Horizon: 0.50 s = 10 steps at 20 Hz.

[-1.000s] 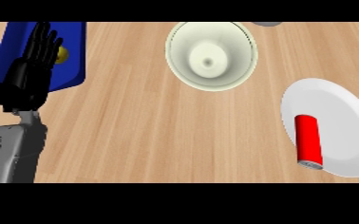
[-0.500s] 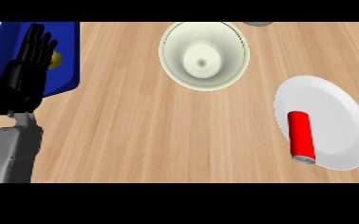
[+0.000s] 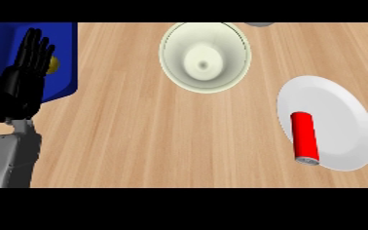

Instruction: Pick the bell pepper from the plate and place it in the bowl

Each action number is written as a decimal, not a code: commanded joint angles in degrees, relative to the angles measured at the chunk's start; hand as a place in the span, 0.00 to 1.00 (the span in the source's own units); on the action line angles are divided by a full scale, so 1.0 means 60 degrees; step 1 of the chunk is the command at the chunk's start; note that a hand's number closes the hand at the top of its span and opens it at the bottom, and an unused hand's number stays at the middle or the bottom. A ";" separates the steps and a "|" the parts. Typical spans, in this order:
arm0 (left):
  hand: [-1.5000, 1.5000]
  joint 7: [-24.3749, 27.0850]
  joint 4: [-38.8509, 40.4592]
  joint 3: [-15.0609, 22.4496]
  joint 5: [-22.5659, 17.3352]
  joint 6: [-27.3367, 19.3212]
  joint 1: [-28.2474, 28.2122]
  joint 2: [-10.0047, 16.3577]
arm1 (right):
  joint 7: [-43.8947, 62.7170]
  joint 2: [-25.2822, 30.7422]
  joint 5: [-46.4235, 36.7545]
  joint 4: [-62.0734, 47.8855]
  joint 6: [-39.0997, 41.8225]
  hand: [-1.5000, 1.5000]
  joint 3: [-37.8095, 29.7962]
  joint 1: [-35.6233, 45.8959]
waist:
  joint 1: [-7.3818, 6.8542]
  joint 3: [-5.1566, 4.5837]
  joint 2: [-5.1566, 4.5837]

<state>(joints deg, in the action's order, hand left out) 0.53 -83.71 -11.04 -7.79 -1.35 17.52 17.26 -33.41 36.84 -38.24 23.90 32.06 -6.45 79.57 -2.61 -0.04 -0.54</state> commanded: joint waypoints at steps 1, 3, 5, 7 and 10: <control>0.50 -0.0337 -0.0202 -0.0034 -0.0076 -0.0034 0.0084 0.0031 | -0.0025 -0.0963 -0.0080 -0.0089 0.0574 1.00 0.0320 0.0410 | 0.0103 0.0004 0.0028; 0.50 -0.0130 -0.0620 0.0128 0.0010 0.0002 -0.0618 -0.0154 | 0.0393 -0.1372 -0.0187 -0.0057 0.0714 1.00 0.0567 0.0490 | 0.0085 0.0002 0.0072; 0.50 0.0313 -0.0170 -0.0014 0.0055 0.0002 -0.0445 -0.0150 | 0.0231 -0.1818 -0.0199 -0.0290 0.0167 1.00 0.0577 0.0172 | 0.0101 0.0002 0.0000; 0.50 0.0391 -0.0036 -0.0244 -0.0118 0.0239 -0.0641 0.0040 | 0.1096 -0.2553 -0.0096 0.0202 0.0474 1.00 0.0704 0.0326 | 0.0301 -0.0003 0.0102; 0.50 0.0351 0.0024 -0.0075 0.0153 -0.0082 -0.0288 -0.0129 | 0.1250 -0.3368 -0.0416 -0.0050 -0.0376 1.00 0.0977 0.0089 | 0.0200 0.0001 0.0029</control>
<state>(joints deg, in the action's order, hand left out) 1.15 -83.84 -12.18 -7.92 -0.97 16.35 17.79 -27.82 22.48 -39.53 23.97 31.56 -2.22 80.50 -1.41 -0.04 -0.27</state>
